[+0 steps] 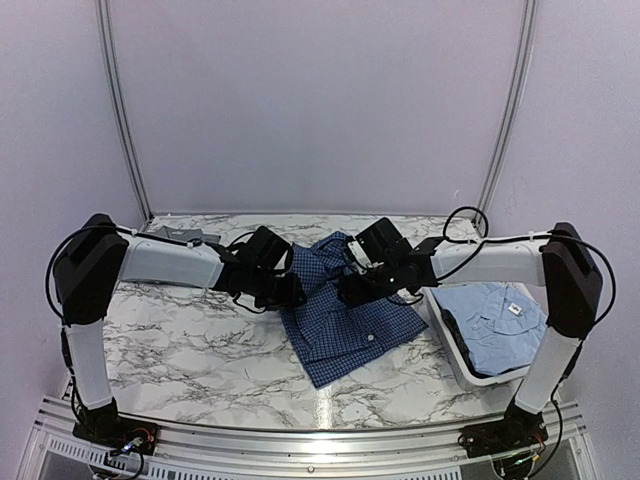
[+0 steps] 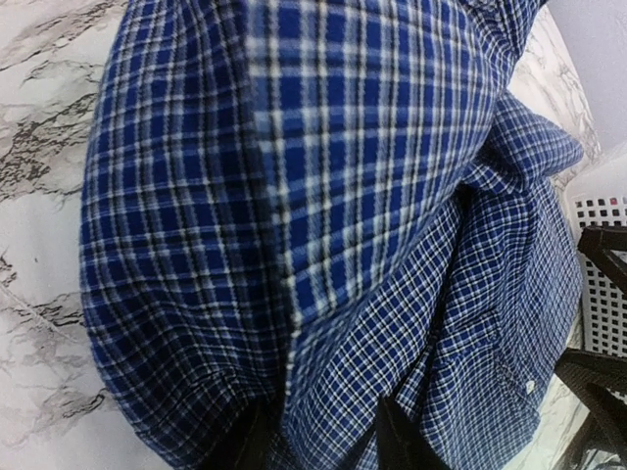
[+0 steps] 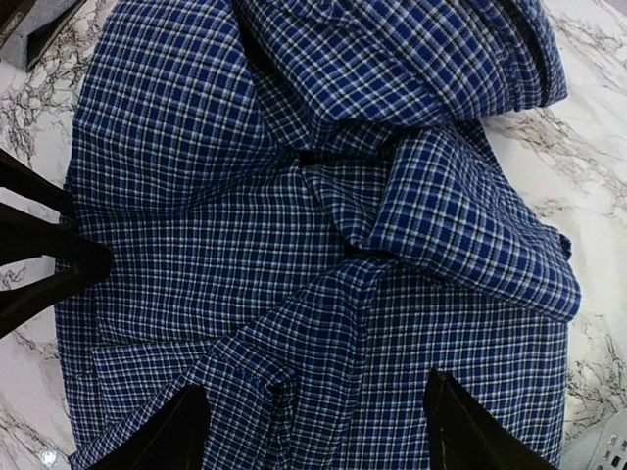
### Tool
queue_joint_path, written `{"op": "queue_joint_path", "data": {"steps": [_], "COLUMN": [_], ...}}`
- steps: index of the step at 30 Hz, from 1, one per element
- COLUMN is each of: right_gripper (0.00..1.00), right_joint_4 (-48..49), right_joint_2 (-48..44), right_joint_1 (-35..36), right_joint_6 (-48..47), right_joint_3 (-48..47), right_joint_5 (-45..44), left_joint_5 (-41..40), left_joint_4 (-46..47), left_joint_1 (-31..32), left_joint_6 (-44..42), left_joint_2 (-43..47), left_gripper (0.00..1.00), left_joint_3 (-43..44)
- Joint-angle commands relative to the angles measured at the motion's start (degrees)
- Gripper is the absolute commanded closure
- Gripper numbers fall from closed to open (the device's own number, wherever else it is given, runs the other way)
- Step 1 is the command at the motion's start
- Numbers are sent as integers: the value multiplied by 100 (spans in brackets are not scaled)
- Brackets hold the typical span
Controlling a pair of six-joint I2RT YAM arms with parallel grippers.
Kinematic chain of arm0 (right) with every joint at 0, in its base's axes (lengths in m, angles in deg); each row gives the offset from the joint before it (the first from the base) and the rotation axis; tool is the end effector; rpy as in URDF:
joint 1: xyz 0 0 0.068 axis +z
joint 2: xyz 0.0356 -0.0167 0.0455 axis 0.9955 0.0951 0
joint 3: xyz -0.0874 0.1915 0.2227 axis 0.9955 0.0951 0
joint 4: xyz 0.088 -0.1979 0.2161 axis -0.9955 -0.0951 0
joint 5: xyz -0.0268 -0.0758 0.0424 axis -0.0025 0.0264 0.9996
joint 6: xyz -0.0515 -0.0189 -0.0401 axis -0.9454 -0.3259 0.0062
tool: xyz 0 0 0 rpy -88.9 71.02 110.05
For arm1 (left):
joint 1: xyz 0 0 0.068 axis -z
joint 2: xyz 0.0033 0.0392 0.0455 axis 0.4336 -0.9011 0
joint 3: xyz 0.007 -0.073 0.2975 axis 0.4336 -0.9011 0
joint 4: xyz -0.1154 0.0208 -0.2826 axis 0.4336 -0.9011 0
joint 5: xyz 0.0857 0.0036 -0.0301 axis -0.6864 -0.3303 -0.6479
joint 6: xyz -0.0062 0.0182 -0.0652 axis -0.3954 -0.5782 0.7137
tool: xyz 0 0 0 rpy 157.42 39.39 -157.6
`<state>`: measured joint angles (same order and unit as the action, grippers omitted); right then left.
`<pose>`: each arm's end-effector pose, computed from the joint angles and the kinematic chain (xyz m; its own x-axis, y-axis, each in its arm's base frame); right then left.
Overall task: Fold and stack the long sleeve shirts
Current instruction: Flatten out the crumpled shirt at the center of the board.
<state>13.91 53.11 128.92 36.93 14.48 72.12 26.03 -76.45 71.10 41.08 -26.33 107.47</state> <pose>0.3142 0.3017 0.1974 -0.7297 -0.3184 -0.6051 -0.4770 0.8711 0.1169 0.3365 -0.3489 0.1634 -0.8585 -0.0091 -0.5127 0.2857 0.8217 -0.4931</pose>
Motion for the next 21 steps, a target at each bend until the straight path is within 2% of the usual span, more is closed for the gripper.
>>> {"op": "queue_joint_path", "data": {"steps": [1,7,11,16,21], "right_gripper": [30,30,30,30,36], "right_joint_4": [-23,7,180,584,770], "right_joint_2": [-140,-95,-18,319,761], "right_joint_1": [115,156,-66,-316,-325], "right_joint_6": [49,160,436,696,772], "right_joint_3": [18,211,234,-3,-292], "right_joint_5": [-200,-309,-366,61,461], "left_joint_5": [22,-233,-431,-384,-371], "left_joint_4": [229,251,202,66,29], "left_joint_1": [56,51,25,-28,-106], "left_joint_6": [68,-29,-146,-210,-230], "left_joint_2": [-185,135,610,836,986], "left_gripper": [69,99,100,100,100], "left_joint_3": [164,167,104,105,90]}}
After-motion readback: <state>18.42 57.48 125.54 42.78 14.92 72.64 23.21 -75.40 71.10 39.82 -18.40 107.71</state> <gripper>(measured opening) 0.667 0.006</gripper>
